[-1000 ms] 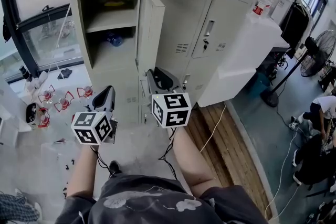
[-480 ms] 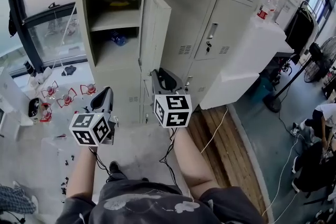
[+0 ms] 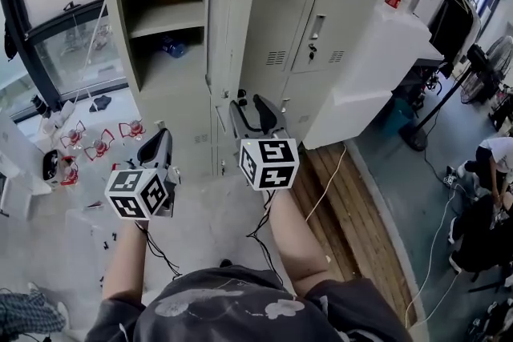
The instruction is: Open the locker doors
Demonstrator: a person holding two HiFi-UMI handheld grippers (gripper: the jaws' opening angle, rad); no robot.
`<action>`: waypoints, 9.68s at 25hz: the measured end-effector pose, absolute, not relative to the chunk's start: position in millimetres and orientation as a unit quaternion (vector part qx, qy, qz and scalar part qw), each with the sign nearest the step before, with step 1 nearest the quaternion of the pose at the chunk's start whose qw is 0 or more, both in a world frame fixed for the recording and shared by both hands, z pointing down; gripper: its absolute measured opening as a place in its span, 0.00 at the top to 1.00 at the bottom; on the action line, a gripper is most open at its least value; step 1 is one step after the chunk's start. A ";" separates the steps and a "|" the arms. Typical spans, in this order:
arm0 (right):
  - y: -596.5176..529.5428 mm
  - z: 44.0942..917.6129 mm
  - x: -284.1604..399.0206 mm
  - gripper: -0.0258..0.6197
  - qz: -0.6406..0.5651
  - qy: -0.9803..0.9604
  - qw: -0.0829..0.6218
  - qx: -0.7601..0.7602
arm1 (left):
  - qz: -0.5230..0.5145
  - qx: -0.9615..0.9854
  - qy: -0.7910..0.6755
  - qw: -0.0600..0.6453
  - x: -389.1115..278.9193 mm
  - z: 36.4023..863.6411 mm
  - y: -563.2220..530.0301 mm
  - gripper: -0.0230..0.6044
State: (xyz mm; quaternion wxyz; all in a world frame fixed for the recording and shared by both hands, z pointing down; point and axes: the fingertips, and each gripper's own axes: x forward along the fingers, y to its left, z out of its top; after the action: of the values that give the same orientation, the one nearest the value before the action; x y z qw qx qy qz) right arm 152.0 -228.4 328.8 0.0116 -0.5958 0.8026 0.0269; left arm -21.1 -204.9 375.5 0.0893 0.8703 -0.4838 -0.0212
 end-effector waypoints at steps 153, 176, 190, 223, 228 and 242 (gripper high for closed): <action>-373.9 305.4 217.7 0.77 0.002 0.895 0.022 -0.446 | -0.068 0.801 -0.591 0.066 67.9 333.0 -268.3 0.95; -318.5 303.1 286.5 0.76 0.035 0.882 0.019 -0.470 | -0.073 0.804 -0.586 0.068 126.6 330.8 -234.5 0.95; -293.3 304.4 336.9 0.83 0.044 0.868 0.027 -0.494 | -0.070 0.822 -0.561 0.075 174.6 336.6 -225.2 0.95; -283.9 305.6 437.6 0.89 0.032 0.831 0.065 -0.552 | -0.051 0.857 -0.506 0.079 257.2 344.2 -231.8 0.95; -282.5 304.1 441.2 0.89 0.045 0.816 0.060 -0.573 | -0.049 0.862 -0.499 0.073 252.0 339.1 -233.1 0.95; -244.1 317.6 416.5 0.66 0.053 0.794 0.056 -0.603 | -0.044 0.888 -0.449 0.088 233.0 356.6 -220.3 0.95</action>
State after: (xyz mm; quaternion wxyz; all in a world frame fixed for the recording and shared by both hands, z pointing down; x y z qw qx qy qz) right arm 416.5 -244.1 317.6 0.0558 -0.6027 0.7942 0.0535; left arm 233.0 -220.3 356.6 0.0881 0.8880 -0.4491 -0.0441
